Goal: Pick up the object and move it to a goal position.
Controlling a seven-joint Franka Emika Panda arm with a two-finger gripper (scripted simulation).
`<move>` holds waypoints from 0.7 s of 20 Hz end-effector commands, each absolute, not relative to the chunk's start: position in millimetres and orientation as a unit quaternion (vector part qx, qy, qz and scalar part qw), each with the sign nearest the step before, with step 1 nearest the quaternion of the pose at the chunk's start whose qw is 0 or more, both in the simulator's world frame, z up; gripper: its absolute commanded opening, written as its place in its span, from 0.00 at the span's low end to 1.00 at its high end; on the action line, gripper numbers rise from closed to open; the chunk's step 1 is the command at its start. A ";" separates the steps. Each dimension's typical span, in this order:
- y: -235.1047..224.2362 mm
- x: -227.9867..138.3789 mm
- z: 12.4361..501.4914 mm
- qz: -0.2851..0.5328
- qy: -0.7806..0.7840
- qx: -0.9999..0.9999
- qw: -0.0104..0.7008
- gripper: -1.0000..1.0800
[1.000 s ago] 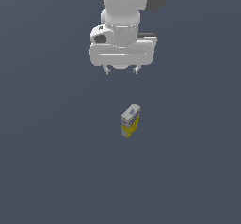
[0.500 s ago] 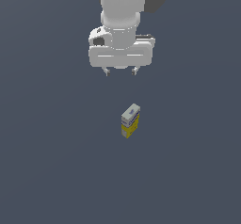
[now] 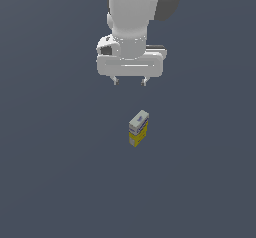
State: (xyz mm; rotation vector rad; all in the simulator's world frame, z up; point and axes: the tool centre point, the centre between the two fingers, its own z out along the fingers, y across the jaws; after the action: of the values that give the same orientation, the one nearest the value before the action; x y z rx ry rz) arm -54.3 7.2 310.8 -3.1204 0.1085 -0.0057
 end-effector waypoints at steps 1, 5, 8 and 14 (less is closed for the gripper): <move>9.5 -49.8 304.6 -0.001 0.054 -0.999 0.009 0.96; 14.3 -40.9 292.0 -0.001 0.093 -0.996 0.008 0.96; 18.5 -33.5 280.8 0.000 0.126 -0.992 0.007 0.96; 27.5 -19.5 257.4 0.000 0.193 -0.981 0.004 0.96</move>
State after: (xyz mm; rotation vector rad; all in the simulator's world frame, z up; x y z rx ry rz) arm -23.0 25.1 263.4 -3.0831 0.5502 0.0001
